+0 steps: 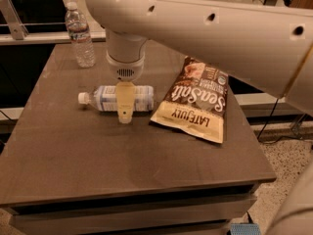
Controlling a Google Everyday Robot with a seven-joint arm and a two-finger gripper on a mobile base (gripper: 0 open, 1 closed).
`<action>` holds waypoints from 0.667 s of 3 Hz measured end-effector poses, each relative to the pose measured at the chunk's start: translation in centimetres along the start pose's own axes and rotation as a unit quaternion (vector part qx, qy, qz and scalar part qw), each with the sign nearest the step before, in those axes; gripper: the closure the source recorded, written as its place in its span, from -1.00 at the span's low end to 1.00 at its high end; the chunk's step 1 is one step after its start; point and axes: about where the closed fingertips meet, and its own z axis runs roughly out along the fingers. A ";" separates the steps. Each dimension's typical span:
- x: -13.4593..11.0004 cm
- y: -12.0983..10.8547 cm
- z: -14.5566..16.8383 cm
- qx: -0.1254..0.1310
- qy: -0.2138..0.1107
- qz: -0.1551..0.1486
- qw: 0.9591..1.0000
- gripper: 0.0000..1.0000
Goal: Knock blue plastic bottle over
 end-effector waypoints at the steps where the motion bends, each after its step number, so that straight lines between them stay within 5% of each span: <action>1: 2.9 -0.4 -2.7 0.022 -0.070 0.052 0.996 -1.00; 2: 6.7 0.0 -6.3 0.051 -0.146 0.105 0.982 -1.00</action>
Offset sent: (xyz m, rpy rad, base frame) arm -0.0233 -0.1350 0.0976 0.6073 -0.0714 -0.2579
